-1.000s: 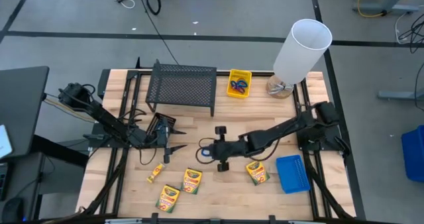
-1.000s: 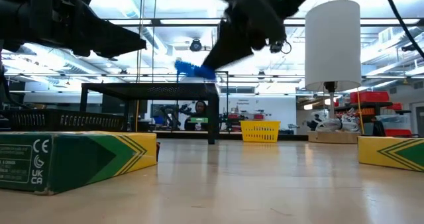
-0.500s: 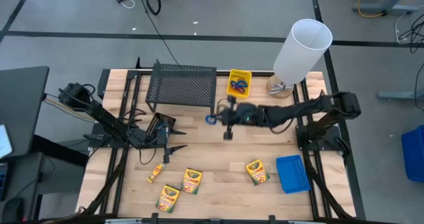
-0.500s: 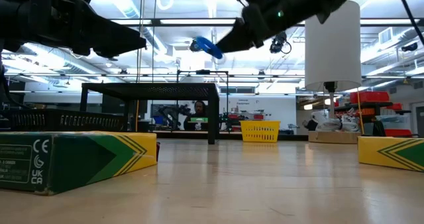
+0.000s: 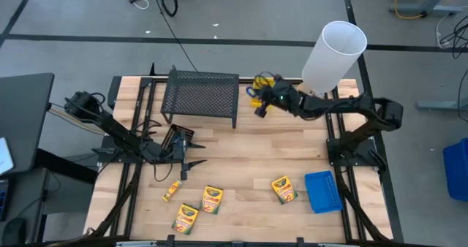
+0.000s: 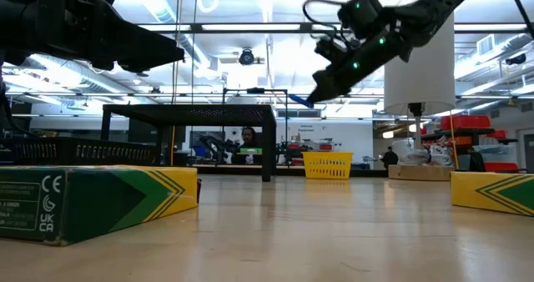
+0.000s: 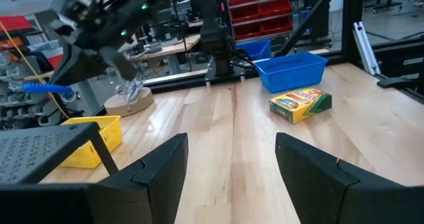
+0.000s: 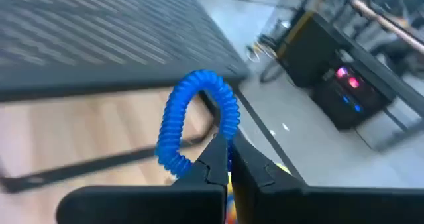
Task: Pick & Place Office Desk Supplies
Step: Put the blue spring keychain into the yellow bin
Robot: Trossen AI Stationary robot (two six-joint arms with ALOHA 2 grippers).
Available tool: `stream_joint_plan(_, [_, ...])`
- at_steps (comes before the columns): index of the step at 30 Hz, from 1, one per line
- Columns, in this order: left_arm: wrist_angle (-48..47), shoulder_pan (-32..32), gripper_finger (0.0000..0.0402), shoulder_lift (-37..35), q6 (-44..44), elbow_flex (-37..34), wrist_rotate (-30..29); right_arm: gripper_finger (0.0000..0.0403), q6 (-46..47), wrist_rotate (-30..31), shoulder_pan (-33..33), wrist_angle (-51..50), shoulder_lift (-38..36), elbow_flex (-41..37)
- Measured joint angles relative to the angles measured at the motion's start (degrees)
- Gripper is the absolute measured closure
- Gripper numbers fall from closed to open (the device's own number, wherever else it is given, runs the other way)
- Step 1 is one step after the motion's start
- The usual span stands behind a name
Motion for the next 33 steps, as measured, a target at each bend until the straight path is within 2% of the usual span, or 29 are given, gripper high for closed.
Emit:
stream_joint_plan(2, [0.0,0.0,0.0168,0.0,0.8,0.0,-0.1,0.0399,0.8,-0.7,-2.7,-0.7,0.0,0.0])
stream_joint_plan(6, [0.1,0.0,0.0168,0.0,1.9,0.0,-0.4,0.0399,3.5,-6.0,-7.9,-1.9,0.9,0.0])
stream_joint_plan(13, [1.6,0.0,0.0168,0.0,2.7,0.0,-0.6,0.0399,5.1,-9.6,-12.3,-2.2,6.2,0.0])
stream_joint_plan(24, [2.1,0.0,0.0168,0.0,3.1,0.0,-0.6,0.0398,5.2,-7.3,-13.6,-2.4,11.7,0.0])
stream_joint_plan(33, [2.1,0.0,0.0168,0.0,3.2,0.0,-0.8,0.0334,6.3,-7.7,-13.7,-2.3,11.7,0.0])
